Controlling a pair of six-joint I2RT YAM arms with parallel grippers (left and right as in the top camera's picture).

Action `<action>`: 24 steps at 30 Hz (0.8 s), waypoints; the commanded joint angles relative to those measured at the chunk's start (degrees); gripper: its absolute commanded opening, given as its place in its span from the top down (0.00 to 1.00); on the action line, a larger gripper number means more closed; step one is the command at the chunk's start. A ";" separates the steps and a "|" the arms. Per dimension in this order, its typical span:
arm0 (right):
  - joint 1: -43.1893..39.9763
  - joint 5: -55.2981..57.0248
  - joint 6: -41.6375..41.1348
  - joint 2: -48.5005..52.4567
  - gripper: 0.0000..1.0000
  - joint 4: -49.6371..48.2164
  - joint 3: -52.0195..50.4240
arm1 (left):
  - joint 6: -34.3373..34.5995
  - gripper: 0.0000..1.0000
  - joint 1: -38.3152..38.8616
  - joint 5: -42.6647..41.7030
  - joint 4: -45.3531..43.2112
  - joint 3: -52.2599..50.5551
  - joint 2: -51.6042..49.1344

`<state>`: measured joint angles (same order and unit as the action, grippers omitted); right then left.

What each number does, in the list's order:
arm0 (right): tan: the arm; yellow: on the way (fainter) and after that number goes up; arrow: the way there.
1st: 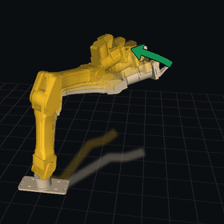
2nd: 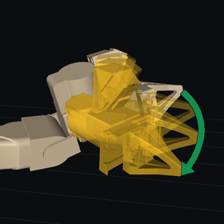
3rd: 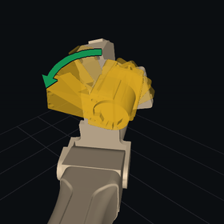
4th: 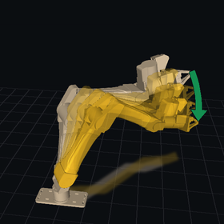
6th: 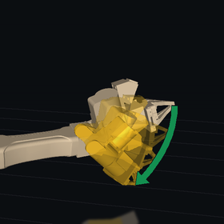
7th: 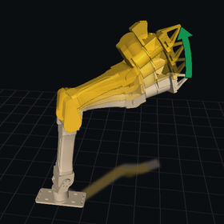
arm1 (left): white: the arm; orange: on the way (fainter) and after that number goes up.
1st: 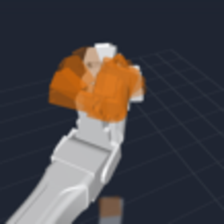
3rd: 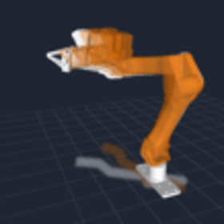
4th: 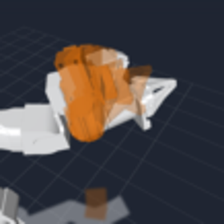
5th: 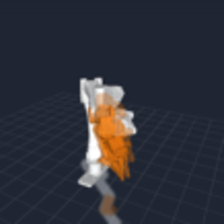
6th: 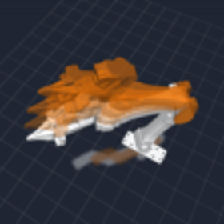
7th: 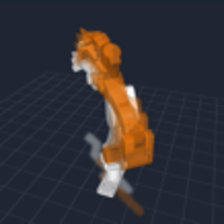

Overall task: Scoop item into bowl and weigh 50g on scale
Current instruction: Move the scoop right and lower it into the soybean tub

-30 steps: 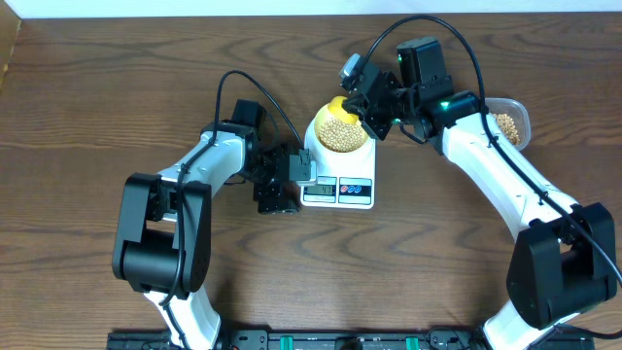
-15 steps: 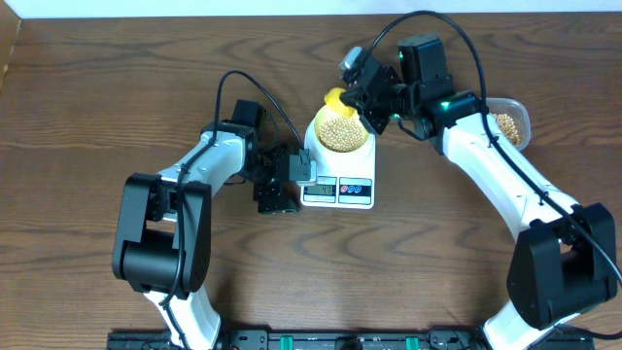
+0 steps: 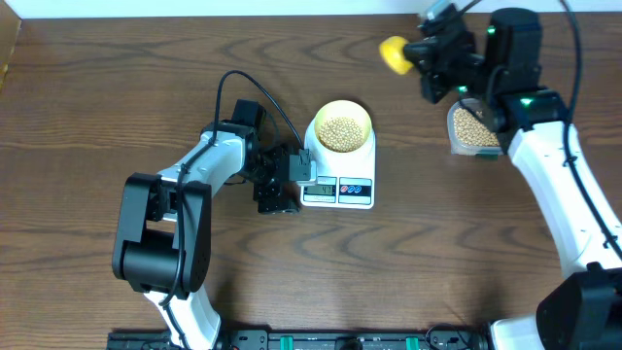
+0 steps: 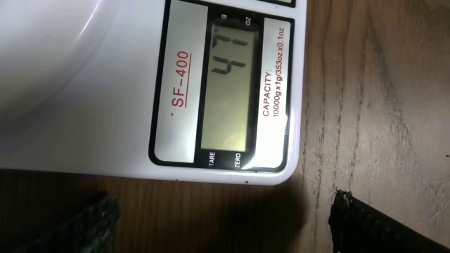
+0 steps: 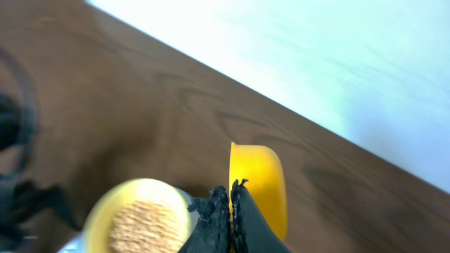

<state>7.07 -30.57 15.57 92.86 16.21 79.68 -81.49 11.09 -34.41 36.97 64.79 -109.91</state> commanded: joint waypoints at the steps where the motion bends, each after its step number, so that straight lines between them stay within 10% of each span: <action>1: -3.30 6.80 -0.96 0.15 0.99 0.35 0.13 | -0.98 0.02 0.11 -0.72 0.02 -0.61 -0.35; 24: -12.28 24.44 -1.86 6.32 0.96 19.87 0.11 | -0.98 0.02 0.11 -0.72 0.02 -0.61 -0.35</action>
<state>-5.13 -6.98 14.72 98.00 33.67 79.66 -81.49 11.09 -34.41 36.97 64.79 -109.91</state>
